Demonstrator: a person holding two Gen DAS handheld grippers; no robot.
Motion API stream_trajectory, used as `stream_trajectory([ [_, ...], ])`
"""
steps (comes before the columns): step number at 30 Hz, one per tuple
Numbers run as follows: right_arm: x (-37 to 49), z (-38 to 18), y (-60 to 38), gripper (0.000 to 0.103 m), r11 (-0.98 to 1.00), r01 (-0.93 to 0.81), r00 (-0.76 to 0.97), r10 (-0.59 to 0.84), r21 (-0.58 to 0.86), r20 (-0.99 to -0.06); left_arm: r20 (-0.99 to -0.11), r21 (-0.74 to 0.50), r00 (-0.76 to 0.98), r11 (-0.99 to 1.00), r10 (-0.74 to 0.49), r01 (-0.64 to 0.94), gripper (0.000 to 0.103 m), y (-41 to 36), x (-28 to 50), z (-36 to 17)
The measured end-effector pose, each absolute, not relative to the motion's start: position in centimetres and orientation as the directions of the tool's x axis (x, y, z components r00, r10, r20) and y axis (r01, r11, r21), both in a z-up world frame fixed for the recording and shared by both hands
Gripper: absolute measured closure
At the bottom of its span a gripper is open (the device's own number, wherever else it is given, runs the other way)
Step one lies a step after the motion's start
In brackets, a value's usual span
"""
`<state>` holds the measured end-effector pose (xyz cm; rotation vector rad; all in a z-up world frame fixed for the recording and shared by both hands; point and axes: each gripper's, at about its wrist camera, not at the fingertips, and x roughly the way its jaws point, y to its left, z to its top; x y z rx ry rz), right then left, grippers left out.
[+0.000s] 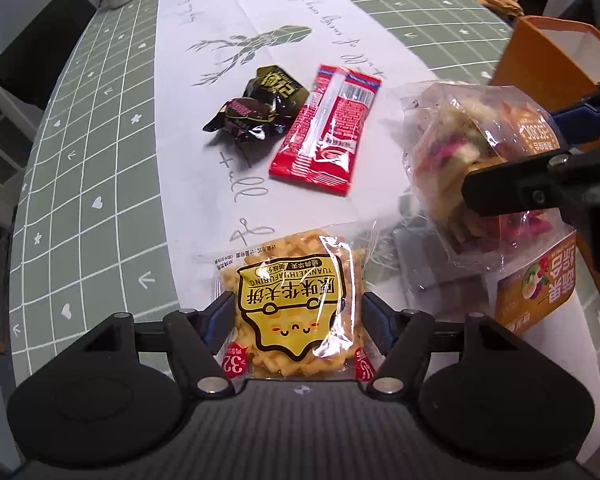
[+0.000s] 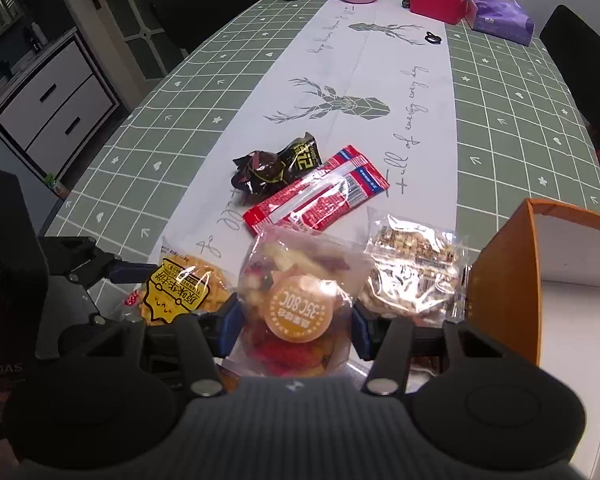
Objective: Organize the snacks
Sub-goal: 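Carry both packs into the orange box and open both grippers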
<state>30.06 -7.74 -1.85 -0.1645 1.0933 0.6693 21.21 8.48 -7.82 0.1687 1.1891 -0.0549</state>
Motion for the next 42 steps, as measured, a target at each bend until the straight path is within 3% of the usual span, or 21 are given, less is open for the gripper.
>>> stream_trajectory([
  [12,25.5,2.3,-13.3,0.05,0.774,-0.619,0.353,0.427,0.134,-0.833,-0.857,0.117,0.516,0.977,0.009,0.178,0.029,5.1,15.9,0.3],
  [22,24.1,7.0,-20.0,0.05,0.79,-0.612,0.467,0.399,0.037,-0.789,-0.771,0.082,0.627,0.957,-0.116,0.278,0.029,-1.2,15.5,6.7],
  [30,25.6,4.9,-26.1,0.05,0.822,-0.567,0.474,0.265,-0.06,-0.84,-0.777,0.082,0.592,0.897,-0.215,0.434,0.03,-9.3,18.2,6.6],
  [42,29.1,0.0,-31.1,0.05,0.838,-0.538,0.434,0.185,-0.089,-0.882,-0.84,0.129,0.503,0.825,-0.204,0.551,0.03,-16.2,23.8,1.6],
])
